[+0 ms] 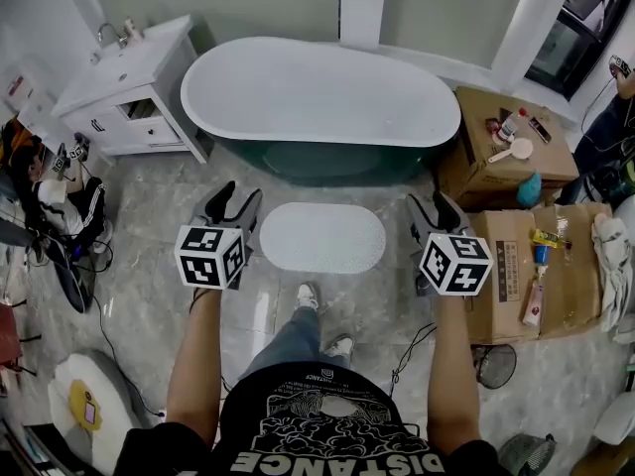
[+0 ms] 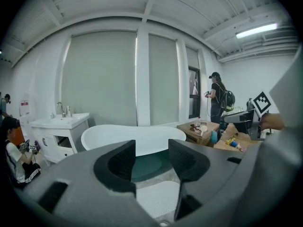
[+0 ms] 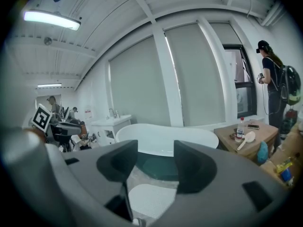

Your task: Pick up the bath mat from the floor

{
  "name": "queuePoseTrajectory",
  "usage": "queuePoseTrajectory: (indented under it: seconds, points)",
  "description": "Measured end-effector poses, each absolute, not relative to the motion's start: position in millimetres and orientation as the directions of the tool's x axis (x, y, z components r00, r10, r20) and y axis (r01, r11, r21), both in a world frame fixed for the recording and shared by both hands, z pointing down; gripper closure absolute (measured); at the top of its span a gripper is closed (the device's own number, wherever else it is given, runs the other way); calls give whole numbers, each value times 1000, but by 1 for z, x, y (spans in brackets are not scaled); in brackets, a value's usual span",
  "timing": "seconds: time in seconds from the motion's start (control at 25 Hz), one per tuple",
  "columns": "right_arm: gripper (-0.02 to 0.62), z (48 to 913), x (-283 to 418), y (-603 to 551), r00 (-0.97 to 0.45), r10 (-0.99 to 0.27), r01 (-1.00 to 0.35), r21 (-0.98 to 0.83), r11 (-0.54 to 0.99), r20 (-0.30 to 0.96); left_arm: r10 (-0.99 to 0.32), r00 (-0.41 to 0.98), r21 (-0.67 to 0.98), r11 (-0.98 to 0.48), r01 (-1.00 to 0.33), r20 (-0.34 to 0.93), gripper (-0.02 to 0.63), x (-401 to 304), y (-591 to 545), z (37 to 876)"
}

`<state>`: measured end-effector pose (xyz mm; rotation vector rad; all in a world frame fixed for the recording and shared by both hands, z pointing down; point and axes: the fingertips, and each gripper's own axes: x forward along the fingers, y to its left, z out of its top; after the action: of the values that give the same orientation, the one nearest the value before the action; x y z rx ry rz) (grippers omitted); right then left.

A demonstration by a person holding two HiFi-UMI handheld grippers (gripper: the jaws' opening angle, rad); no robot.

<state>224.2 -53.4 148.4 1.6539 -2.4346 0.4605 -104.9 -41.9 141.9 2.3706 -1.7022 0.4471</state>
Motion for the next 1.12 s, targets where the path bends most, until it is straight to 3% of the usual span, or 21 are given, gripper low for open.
queuePoseTrajectory:
  seconds: [0.52, 1.12]
  points:
    - [349, 173, 211, -140, -353, -871, -935, -159, 317, 342, -873, 302, 19, -319, -948, 383, 382, -133, -137, 175]
    - [333, 275, 187, -251, -296, -798, -955, -160, 250, 524, -792, 306, 114, -291, -950, 528, 377, -195, -254, 296]
